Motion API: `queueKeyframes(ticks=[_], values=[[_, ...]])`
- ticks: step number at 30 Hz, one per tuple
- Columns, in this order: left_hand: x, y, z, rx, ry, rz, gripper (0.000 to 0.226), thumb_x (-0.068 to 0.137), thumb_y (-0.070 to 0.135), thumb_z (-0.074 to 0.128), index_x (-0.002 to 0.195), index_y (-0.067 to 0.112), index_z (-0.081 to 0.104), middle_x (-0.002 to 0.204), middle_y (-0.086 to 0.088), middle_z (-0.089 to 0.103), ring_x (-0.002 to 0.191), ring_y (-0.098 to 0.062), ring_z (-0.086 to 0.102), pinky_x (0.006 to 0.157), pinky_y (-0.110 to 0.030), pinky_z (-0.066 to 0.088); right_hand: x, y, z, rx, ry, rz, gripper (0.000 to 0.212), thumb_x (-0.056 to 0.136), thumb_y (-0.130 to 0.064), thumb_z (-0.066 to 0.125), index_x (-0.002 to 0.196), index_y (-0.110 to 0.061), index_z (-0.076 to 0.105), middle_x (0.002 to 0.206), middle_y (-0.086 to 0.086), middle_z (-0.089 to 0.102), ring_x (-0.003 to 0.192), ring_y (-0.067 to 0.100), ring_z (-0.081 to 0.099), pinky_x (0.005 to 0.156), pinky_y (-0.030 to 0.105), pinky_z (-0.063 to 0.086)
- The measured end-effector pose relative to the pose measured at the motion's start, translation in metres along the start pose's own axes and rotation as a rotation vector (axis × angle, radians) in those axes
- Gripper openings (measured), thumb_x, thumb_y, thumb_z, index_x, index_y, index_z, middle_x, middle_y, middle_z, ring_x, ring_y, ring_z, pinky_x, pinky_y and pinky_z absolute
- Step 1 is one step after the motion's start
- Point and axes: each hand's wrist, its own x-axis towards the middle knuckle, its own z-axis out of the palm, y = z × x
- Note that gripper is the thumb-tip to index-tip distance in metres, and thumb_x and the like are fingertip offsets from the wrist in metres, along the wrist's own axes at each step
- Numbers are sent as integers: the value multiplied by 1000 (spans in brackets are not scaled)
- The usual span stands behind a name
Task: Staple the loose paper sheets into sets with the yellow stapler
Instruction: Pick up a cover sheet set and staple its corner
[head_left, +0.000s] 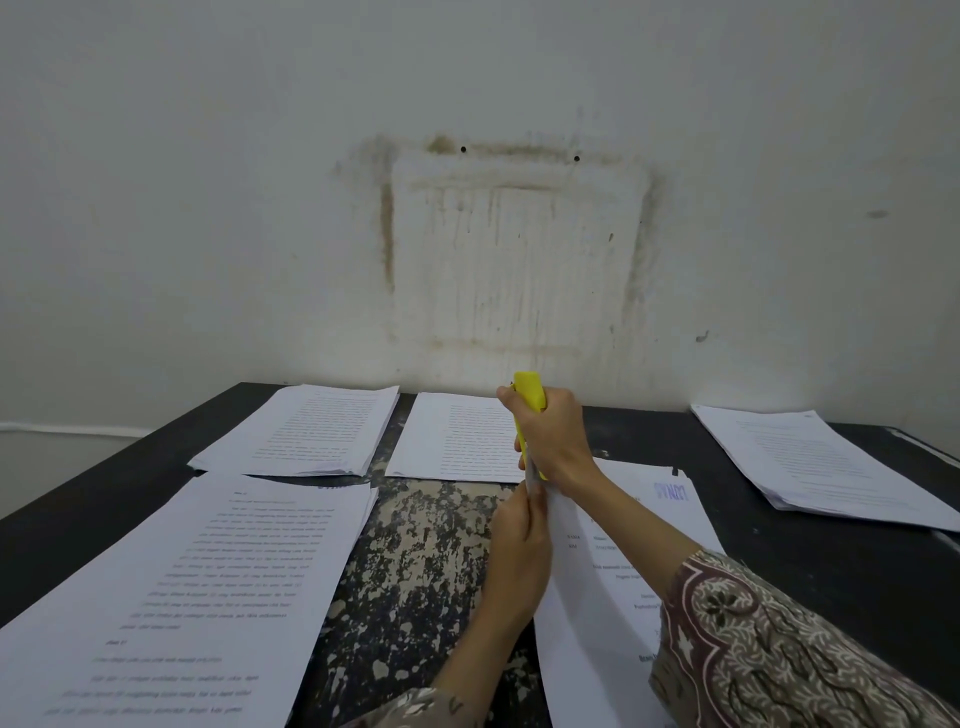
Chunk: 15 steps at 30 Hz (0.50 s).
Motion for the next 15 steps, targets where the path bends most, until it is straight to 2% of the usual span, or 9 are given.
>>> queueKeyframes(ticks=[4, 15], values=[[0, 0, 0, -11, -5, -16, 37, 100, 23, 31, 70, 16, 52, 46, 13, 49, 43, -1, 41, 43, -13, 32, -1, 1, 2, 0, -16, -13, 41, 89, -27, 60, 54, -10, 47, 45, 4, 44, 32, 7, 46, 38, 24, 43], [0, -1, -1, 47, 1, -14, 34, 100, 17, 33, 71, 16, 50, 58, 3, 46, 47, -1, 43, 46, -15, 34, -2, 2, 4, 2, -17, -30, 45, 90, -24, 58, 52, -9, 42, 43, 5, 40, 26, 7, 40, 31, 18, 35]])
